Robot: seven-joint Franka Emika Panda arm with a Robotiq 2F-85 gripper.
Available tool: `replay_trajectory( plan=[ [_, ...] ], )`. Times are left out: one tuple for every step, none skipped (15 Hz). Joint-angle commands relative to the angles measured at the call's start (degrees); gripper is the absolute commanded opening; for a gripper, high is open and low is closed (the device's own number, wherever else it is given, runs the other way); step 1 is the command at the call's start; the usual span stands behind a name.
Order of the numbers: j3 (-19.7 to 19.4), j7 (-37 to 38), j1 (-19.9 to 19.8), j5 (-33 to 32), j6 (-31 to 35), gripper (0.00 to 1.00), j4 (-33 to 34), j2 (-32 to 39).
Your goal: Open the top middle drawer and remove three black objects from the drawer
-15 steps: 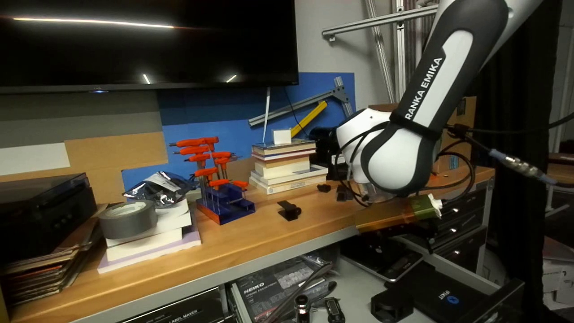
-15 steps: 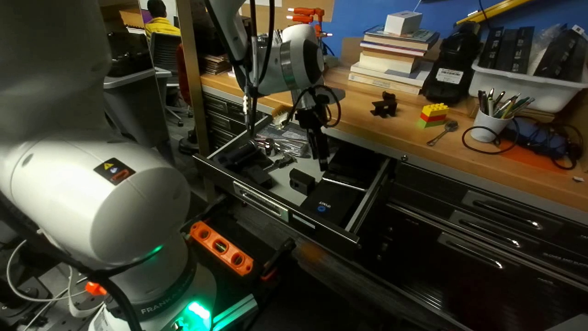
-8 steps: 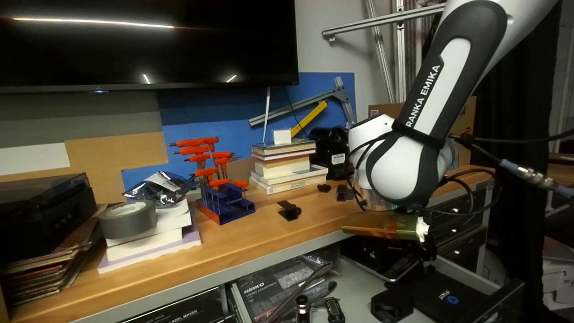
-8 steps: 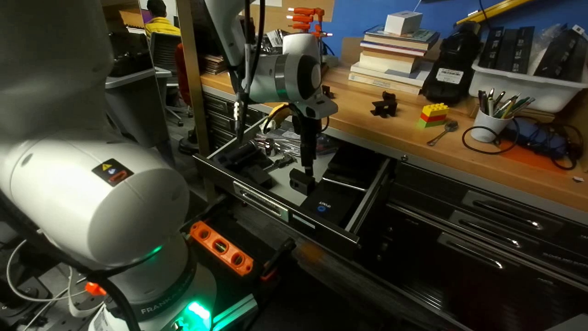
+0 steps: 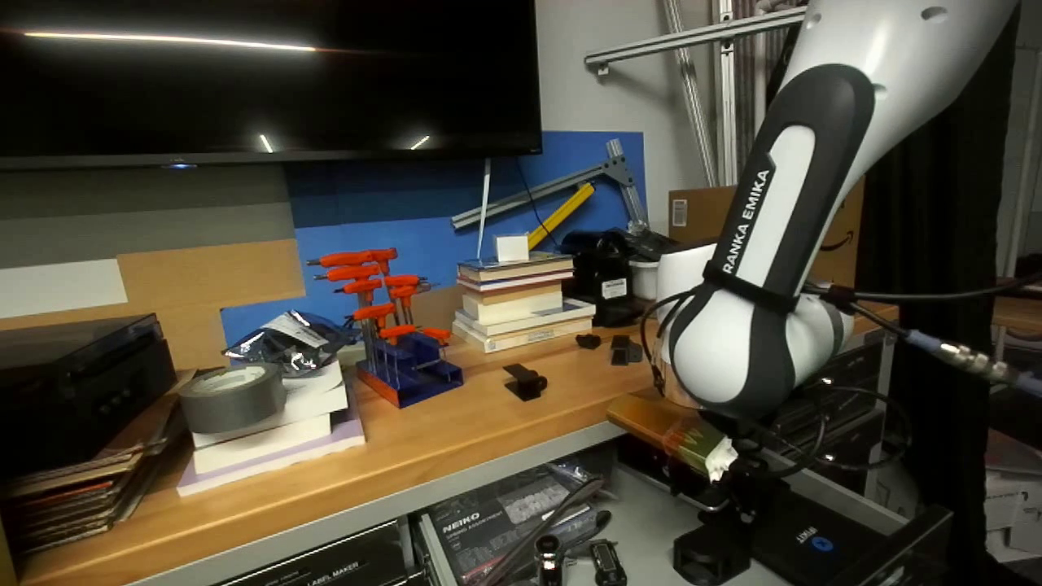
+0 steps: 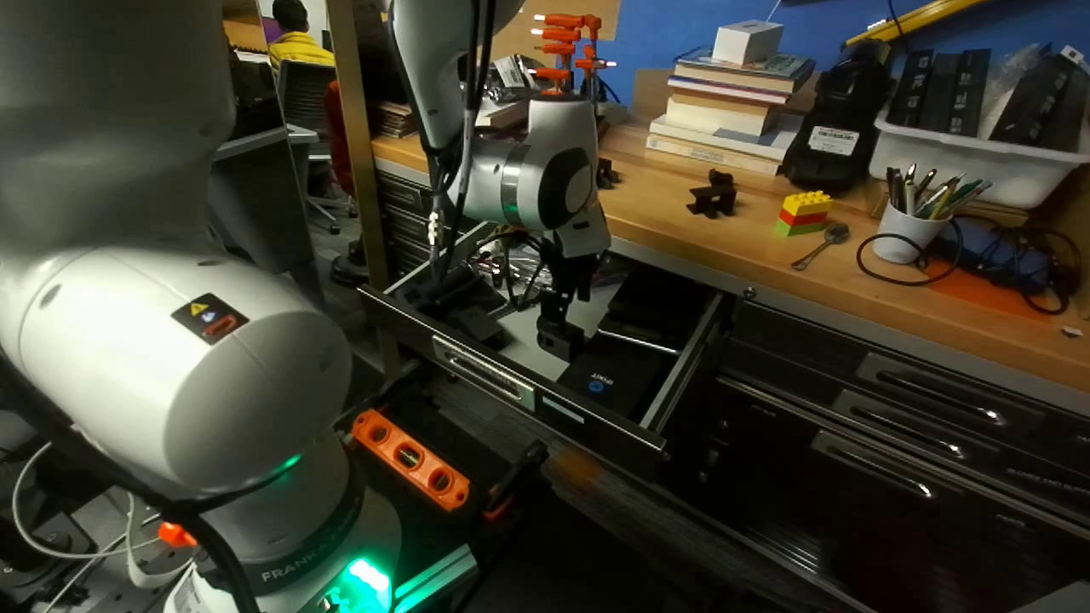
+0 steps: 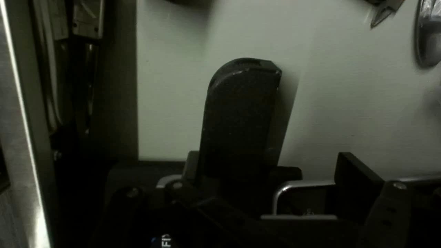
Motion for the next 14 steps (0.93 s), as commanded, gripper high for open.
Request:
replay_trajectory(
  plan=[
    [-2.7, 3.8, 2.9, 1.8, 5.3, 1.00, -1.5, 1.2],
    [-3.8, 4.7, 4.0, 1.5, 5.5, 1.00, -1.5, 1.4],
    [-4.7, 5.3, 4.9, 1.2, 5.6, 1.00, -1.6, 1.5],
    [-5.7, 5.9, 6.0, 0.8, 5.5, 1.00, -1.7, 1.5],
    [-6.0, 6.1, 6.7, 0.8, 5.1, 1.00, -1.7, 1.4],
    [-6.4, 6.2, 7.3, 0.6, 4.9, 1.00, -1.8, 1.3],
    [-6.8, 6.5, 8.1, 0.4, 4.9, 1.00, -1.8, 1.4],
    [-6.8, 6.4, 8.5, 0.5, 4.7, 1.00, -1.9, 1.5],
    [-6.7, 6.3, 8.7, 0.7, 4.9, 1.00, -2.0, 1.6],
    [-6.3, 6.0, 8.6, 1.1, 4.9, 1.00, -2.1, 1.7],
    [-6.4, 6.0, 8.9, 1.0, 4.9, 1.00, -2.2, 1.8],
    [-6.0, 5.6, 8.7, 1.4, 5.1, 1.00, -2.5, 1.9],
    [-5.8, 5.5, 8.6, 1.7, 5.2, 1.00, -2.6, 2.1],
    [-5.6, 5.2, 8.4, 2.0, 5.4, 1.00, -2.6, 2.3]
  ],
)
